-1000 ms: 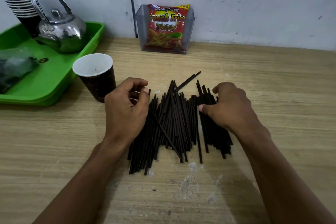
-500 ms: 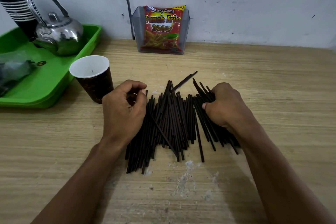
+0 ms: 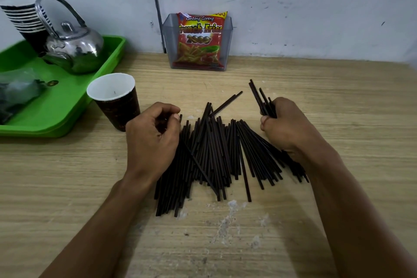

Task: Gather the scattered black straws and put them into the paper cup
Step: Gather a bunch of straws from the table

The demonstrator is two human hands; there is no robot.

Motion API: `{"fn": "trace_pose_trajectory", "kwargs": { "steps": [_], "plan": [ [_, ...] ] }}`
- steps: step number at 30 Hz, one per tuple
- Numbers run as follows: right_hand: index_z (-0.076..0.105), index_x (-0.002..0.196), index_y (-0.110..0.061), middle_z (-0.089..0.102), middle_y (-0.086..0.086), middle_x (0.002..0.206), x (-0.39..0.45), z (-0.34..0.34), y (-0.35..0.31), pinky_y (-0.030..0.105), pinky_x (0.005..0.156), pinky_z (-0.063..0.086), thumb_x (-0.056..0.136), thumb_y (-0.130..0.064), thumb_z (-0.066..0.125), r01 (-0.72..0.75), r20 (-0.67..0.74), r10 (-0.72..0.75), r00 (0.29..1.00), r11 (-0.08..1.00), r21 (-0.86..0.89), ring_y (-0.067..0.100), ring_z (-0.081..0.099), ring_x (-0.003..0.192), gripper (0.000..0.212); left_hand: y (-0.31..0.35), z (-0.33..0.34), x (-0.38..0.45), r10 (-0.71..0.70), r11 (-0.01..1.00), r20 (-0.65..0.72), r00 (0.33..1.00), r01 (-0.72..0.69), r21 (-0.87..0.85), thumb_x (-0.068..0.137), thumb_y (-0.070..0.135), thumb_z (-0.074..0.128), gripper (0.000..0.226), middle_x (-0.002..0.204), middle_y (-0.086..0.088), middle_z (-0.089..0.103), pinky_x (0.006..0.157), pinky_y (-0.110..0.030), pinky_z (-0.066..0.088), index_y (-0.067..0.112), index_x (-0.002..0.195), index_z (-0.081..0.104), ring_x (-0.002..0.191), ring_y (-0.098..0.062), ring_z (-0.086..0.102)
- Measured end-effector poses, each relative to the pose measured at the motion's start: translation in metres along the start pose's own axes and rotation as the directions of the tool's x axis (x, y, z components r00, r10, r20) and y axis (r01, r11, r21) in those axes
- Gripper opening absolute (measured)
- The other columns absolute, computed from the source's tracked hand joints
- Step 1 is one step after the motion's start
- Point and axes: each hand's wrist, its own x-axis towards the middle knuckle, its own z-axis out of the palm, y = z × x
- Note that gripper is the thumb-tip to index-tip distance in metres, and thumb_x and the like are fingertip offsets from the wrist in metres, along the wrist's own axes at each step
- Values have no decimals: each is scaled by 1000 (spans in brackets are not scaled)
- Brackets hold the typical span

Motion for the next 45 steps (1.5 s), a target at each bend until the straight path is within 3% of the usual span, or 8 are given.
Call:
{"fn": "trace_pose_trajectory", "kwargs": {
  "steps": [4, 10, 13, 16, 24, 31, 37, 45],
  "plan": [
    [51, 111, -13, 59, 9, 98, 4, -9, 4, 39, 66, 56, 95, -11, 45, 46, -59, -32, 998, 969, 243, 24, 64, 83, 17, 1, -1, 0, -16, 1000, -8, 1000, 15, -11, 89, 3, 61, 15, 78, 2, 70, 64, -26, 57, 13, 96, 70, 69, -15, 70],
    [53, 94, -23, 56, 0, 80, 9, -15, 13, 33, 59, 43, 96, -23, 48, 219, -310, -111, 944, 915, 340, 17, 53, 65, 5, 3, 0, -1, -21, 1000, -3, 1000, 21, -10, 89, 3, 61, 15, 78, 3, 70, 65, -26, 57, 14, 96, 70, 69, -15, 70],
    [55, 80, -23, 51, -3, 68, 9, -18, 15, 31, 57, 39, 94, -31, 57, 255, -365, -98, 926, 873, 414, 14, 47, 57, 16, 3, 0, -2, -17, 1000, -2, 1000, 17, -8, 89, 4, 61, 15, 78, 2, 70, 66, -27, 57, 13, 96, 70, 70, -15, 70],
    [42, 65, -19, 37, -1, 56, 6, -23, 10, 24, 46, 31, 94, -33, 61, 289, -379, -80, 922, 795, 534, 13, 33, 46, 37, 3, 1, -2, -4, 1000, -7, 1000, 4, -5, 89, 2, 62, 16, 78, 2, 70, 65, -23, 56, 14, 96, 70, 69, -16, 70],
    [31, 58, -18, 27, 6, 49, 3, -26, -7, 22, 38, 21, 96, -32, 59, 509, -564, -93, 821, 568, 647, 14, 24, 38, 49, 9, 0, -3, 12, 1000, -2, 1000, -12, -5, 89, 2, 62, 17, 78, 6, 70, 64, -23, 56, 16, 95, 70, 69, -15, 69],
    [39, 59, -13, 31, 13, 54, 13, 0, 4, 42, 43, 30, 91, -38, 63, 581, -593, -213, 777, 605, 544, 32, 28, 47, 46, 11, 0, -5, 15, 999, 6, 1000, -16, 31, 87, 2, 64, 17, 77, 12, 69, 67, -23, 55, 17, 92, 72, 68, -7, 69],
    [33, 60, -20, 29, 7, 55, 12, 15, 21, 33, 47, 25, 92, -40, 61, 514, -516, -224, 826, 676, 529, 21, 26, 49, 47, 10, 1, -6, 13, 1000, 9, 1000, -14, 24, 87, 2, 64, 17, 78, 14, 68, 67, -13, 53, 15, 95, 72, 71, -7, 69],
    [35, 65, -15, 36, 11, 58, 12, 14, 31, 33, 53, 31, 93, -44, 58, 382, -385, -201, 901, 791, 479, 21, 33, 53, 46, 41, 1, -3, 45, 996, -43, 998, -48, -72, 88, 2, 64, 17, 81, 9, 69, 65, -21, 55, 15, 98, 70, 72, -13, 68]
  ]
}}
